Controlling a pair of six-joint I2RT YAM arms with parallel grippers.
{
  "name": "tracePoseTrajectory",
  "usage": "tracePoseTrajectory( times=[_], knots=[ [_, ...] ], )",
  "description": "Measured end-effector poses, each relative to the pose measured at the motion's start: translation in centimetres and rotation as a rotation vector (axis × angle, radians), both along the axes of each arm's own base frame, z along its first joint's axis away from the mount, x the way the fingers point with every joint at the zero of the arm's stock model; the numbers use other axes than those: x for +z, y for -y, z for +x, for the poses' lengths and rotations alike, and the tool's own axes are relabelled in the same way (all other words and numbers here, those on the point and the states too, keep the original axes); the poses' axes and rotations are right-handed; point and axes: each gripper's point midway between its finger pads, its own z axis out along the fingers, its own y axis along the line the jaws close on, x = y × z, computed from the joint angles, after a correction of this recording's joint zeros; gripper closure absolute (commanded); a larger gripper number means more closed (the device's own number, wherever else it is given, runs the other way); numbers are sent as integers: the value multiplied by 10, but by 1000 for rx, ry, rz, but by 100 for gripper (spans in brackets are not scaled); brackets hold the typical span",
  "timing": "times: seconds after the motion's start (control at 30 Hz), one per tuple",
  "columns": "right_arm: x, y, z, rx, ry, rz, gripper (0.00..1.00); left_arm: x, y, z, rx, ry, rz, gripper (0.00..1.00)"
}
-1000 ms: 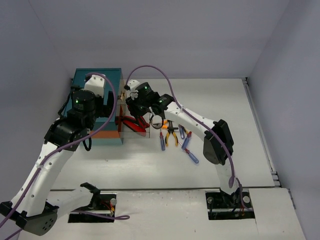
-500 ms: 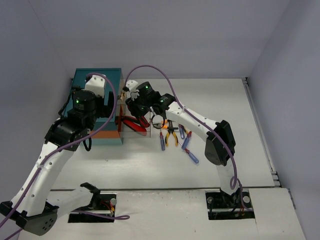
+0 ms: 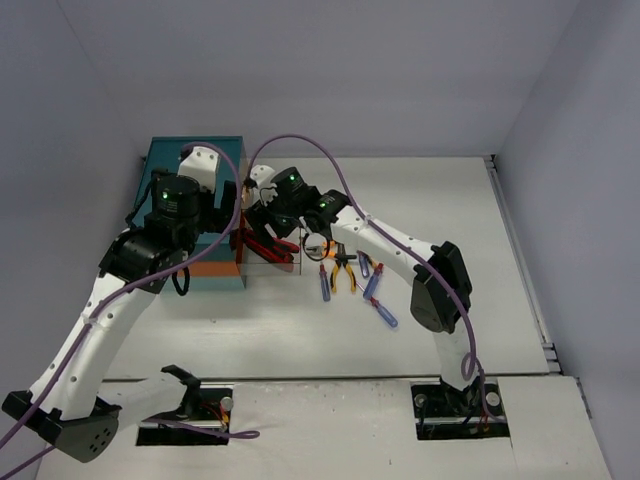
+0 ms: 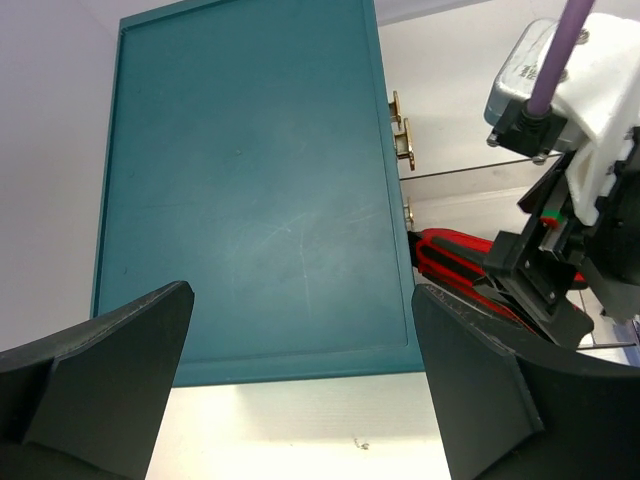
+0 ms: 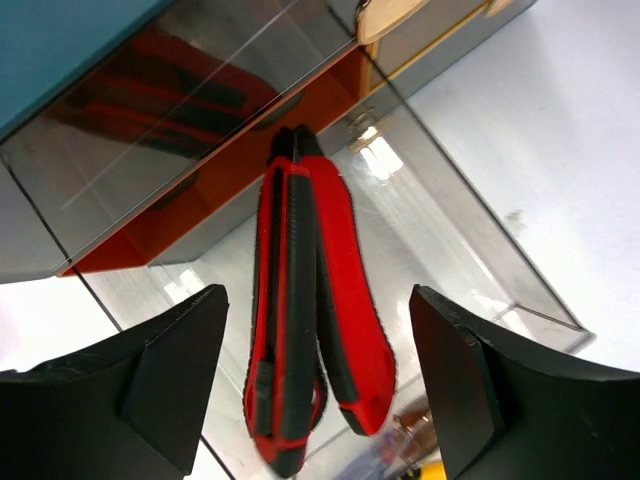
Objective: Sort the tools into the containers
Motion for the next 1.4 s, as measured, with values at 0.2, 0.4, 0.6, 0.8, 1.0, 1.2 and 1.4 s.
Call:
tracePoseTrajectory(
  times=[0.2,0.4,0.6,0.8,1.0,1.2,1.4],
  knots=[
    [38,20,9,-99,72,25,33,0,4,16,17,-15,15,11],
    [71,91,43,-358,83,94,49,-5,-2,46,65,-37,2,11],
    [24,150,60,-565,-3,33,61,-37,-3,73,87,-108,-9,11],
    [-31,137,41,-550,-118,-11,64,-73,6,85,65,-189,-18,11],
    [-51,106,28,-495,-166,11,64,-100,12,87,39,-240,-36,11],
    [-54,78,28,-467,-166,39,64,-99,19,92,28,-205,-83,11],
    [-43,32,29,-410,-181,158,64,-96,29,96,3,-164,-159,11]
  ],
)
